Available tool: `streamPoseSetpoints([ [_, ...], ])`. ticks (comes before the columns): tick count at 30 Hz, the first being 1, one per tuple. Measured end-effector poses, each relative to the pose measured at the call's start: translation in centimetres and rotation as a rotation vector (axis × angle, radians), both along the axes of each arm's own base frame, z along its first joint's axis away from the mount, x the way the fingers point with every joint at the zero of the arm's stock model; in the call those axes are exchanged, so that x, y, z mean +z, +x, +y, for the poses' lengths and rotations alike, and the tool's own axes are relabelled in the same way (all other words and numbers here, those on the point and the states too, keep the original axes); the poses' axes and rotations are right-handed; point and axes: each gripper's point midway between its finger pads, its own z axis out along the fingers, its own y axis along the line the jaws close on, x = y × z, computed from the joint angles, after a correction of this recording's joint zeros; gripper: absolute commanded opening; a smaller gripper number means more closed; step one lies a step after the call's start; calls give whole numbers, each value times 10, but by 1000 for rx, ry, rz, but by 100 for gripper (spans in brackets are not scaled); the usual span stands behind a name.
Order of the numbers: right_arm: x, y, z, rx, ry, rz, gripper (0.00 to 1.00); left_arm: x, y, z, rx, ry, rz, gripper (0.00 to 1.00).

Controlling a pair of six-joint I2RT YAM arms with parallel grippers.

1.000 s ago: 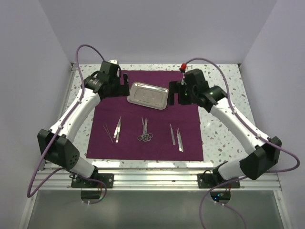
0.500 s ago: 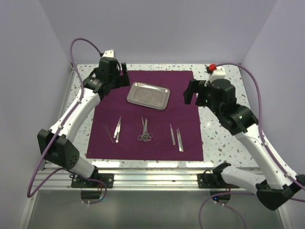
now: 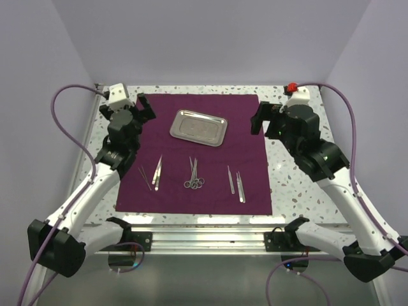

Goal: Open and lay out the surgical kit
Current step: Reset both arms

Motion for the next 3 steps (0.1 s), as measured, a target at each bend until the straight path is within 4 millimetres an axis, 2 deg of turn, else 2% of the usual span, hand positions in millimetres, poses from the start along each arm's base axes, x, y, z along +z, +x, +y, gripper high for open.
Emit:
streamPoseSetpoints([
  [3,-1,1,1,3,-5,0,98,11,-3,9,32,22,-64,100],
])
